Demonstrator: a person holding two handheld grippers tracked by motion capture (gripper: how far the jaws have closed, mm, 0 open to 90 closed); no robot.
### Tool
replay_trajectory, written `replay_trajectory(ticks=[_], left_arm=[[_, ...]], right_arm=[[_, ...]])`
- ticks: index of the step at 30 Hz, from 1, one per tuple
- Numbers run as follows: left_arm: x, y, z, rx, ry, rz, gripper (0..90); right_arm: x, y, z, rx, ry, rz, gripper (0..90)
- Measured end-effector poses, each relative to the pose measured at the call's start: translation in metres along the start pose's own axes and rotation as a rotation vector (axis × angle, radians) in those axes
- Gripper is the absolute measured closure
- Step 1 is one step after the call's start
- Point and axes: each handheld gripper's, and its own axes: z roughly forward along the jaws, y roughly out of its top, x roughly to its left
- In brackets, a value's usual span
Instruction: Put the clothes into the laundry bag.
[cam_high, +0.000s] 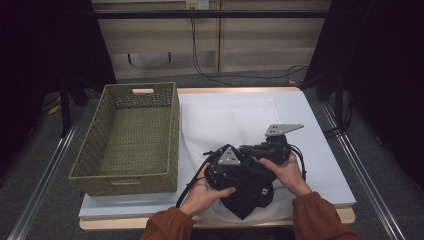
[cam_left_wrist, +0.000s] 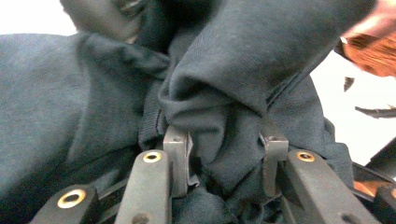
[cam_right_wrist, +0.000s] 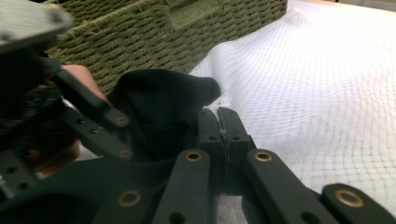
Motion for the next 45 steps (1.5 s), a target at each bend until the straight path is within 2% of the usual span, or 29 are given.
replay_trajectory(ticks=[4, 6, 7, 11, 12, 13, 16, 17, 19, 22, 23, 24, 25, 26, 27, 28, 29, 33, 34, 35, 38, 42, 43, 45], left_arm=[[0.008, 0.001, 0.002, 0.017, 0.049, -0.036, 64.5], [0.014, -0.002, 0.004, 0.034, 0.060, -0.063, 64.4], [0.017, -0.005, 0.005, 0.039, 0.058, -0.085, 64.4], [0.027, -0.016, 0.005, 0.006, 0.039, -0.146, 63.6], [0.028, -0.016, 0.005, 0.013, 0.041, -0.146, 62.8], [0.028, -0.017, 0.006, -0.004, 0.042, -0.155, 62.0], [0.028, -0.017, 0.006, -0.013, 0.046, -0.163, 58.3], [0.028, -0.016, 0.004, -0.002, 0.045, -0.153, 57.1], [0.027, -0.015, 0.000, -0.016, 0.041, -0.145, 52.4], [0.023, -0.011, -0.016, -0.036, 0.045, -0.100, 40.3], [0.023, -0.011, -0.016, -0.036, 0.045, -0.100, 38.5], [0.023, -0.009, -0.032, -0.092, 0.051, -0.103, 37.0], [0.023, -0.009, -0.032, -0.092, 0.051, -0.103, 35.2], [0.024, -0.008, -0.040, -0.121, 0.059, -0.106, 35.2], [0.026, -0.008, -0.051, -0.156, 0.105, -0.114, 31.6], [0.028, -0.008, -0.054, -0.168, 0.128, -0.117, 28.6], [0.030, -0.009, -0.057, -0.163, 0.145, -0.127, 24.5], [0.037, -0.015, -0.054, -0.136, 0.138, -0.139, 14.6], [0.039, -0.017, -0.049, -0.108, 0.138, -0.133, 14.6], [0.040, -0.019, -0.042, -0.072, 0.147, -0.131, 8.5], [0.045, -0.024, -0.033, -0.032, 0.116, -0.170, 2.3], [0.044, -0.028, -0.027, -0.004, 0.112, -0.161, 2.2], [0.044, -0.028, -0.025, 0.026, 0.122, -0.149, 2.2], [0.046, -0.030, -0.024, 0.027, 0.108, -0.165, 7.0]], right_arm=[[0.004, 0.004, -0.004, -0.012, -0.001, -0.012, 89.4], [0.008, 0.007, -0.006, -0.016, 0.000, -0.020, 89.4], [0.010, 0.008, -0.007, -0.011, -0.002, -0.027, 89.4], [0.016, 0.008, -0.004, 0.001, 0.002, -0.041, 89.4], [0.016, 0.006, -0.001, 0.004, 0.010, -0.034, 89.4], [0.016, 0.005, 0.001, 0.008, 0.012, -0.031, 89.4], [0.017, 0.000, 0.007, 0.029, 0.015, -0.029, 89.4], [0.017, 0.000, 0.008, 0.033, 0.011, -0.033, 89.4], [0.016, 0.000, 0.008, 0.032, 0.007, -0.034, 89.4], [0.014, -0.001, 0.006, 0.031, -0.002, -0.032, 89.4], [0.014, -0.001, 0.006, 0.031, -0.002, -0.032, 89.4], [0.012, -0.002, 0.005, 0.031, -0.003, -0.025, 89.4], [0.012, -0.002, 0.005, 0.031, -0.003, -0.025, 89.4], [0.011, -0.003, 0.005, 0.030, -0.005, -0.023, 89.4], [0.010, -0.003, 0.003, 0.029, -0.007, -0.018, 89.4], [0.010, -0.003, 0.003, 0.028, -0.010, -0.021, 89.4], [0.010, -0.003, 0.002, 0.026, -0.010, -0.022, 89.3], [0.009, -0.002, 0.001, 0.022, -0.012, -0.017, 89.3], [0.008, -0.002, 0.001, 0.024, -0.011, -0.017, 89.4], [0.008, -0.002, 0.001, 0.023, -0.011, -0.021, 89.3], [0.008, -0.001, 0.000, 0.024, -0.012, -0.023, 89.3], [0.006, -0.002, 0.000, 0.022, -0.014, -0.021, 89.3], [0.006, -0.002, 0.000, 0.022, -0.014, -0.021, 89.3], [0.006, -0.002, 0.000, 0.024, -0.016, -0.021, 89.4]])
